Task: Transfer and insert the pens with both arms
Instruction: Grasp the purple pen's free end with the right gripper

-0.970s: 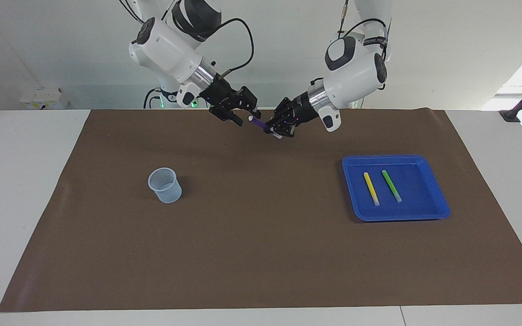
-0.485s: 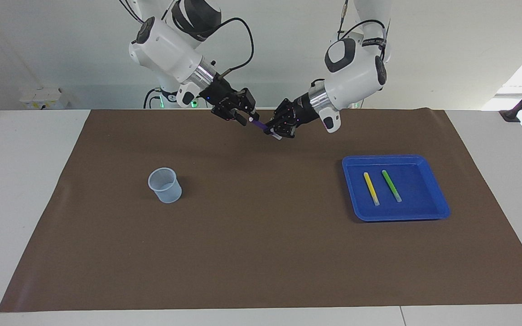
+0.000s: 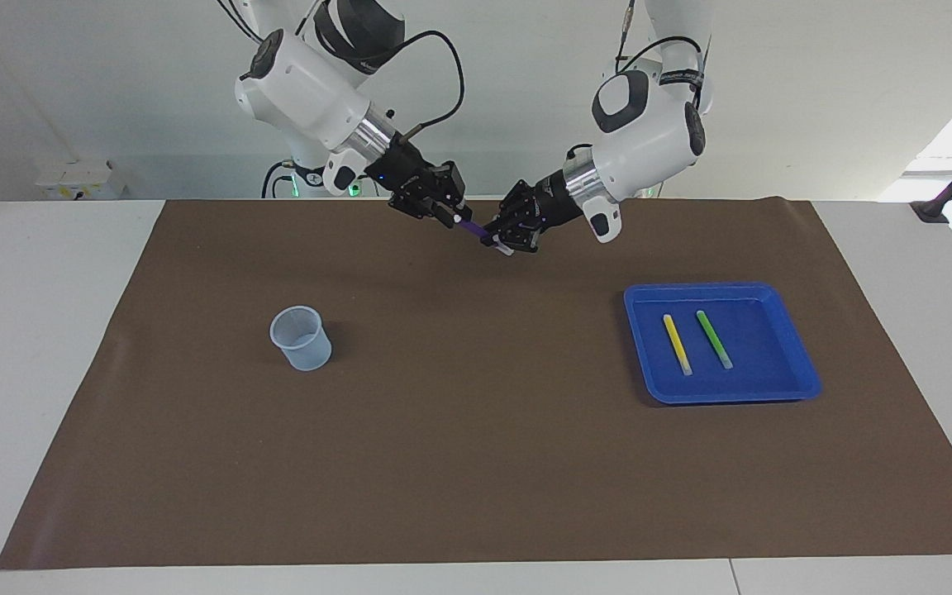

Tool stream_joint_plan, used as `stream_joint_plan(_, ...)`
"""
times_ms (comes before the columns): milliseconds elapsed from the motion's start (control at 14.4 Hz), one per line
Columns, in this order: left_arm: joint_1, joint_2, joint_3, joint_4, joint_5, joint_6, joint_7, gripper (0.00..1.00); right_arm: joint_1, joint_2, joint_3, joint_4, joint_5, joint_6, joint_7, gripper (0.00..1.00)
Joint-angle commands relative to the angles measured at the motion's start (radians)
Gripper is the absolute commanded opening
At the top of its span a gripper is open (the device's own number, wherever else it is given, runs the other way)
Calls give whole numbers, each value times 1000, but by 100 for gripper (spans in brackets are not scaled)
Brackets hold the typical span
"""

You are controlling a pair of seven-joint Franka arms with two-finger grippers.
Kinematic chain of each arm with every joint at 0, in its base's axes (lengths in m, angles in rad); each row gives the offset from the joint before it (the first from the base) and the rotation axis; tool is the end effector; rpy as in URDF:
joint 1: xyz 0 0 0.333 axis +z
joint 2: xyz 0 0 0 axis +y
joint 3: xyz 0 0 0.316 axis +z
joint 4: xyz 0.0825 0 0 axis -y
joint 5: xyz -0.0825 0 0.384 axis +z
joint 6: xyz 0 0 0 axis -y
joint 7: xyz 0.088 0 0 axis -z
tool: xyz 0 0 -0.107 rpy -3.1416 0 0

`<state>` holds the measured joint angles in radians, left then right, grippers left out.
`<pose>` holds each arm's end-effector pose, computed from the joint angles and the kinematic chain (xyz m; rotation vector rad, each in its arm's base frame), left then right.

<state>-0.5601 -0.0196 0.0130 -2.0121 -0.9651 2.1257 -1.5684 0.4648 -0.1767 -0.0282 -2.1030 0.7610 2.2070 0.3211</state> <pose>0.4675 -0.3276 0.4918 1.8073 1.6910 -0.8925 0.4724 0.2453 0.5326 -2.3979 0.3194 0.0039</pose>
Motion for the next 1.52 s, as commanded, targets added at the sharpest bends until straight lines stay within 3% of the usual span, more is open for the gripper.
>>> stream_joint_plan(0,-17,-39,8,-45,-33,27,21,0,-2,6,5,5,24,17,0,39)
stream_joint_plan(623,-17,-40,8,-45,-38,28,22,0,-3,11,5,12,49,33,-2,36)
stream_joint_plan(762,-15,-40,8,-45,-38,28,22,0,-3,11,5,12,49,34,-4,25)
stream_joint_plan(831,-15,-40,8,-45,-38,28,22,0,-3,11,5,12,49,34,-4,9)
stream_joint_plan(900,-17,-40,8,-45,-38,28,22,0,-3,11,5,12,49,34,-4,0)
stream_joint_plan(1316,-26,-40,8,-45,-41,27,28,0,-9,13,4,12,49,31,-10,0)
stream_joint_plan(1385,-29,-40,10,-43,-41,28,31,73,-12,13,4,12,49,30,-14,0)
stream_joint_plan(1455,-27,-42,10,-45,-41,25,31,100,-14,13,4,12,49,30,-16,0)
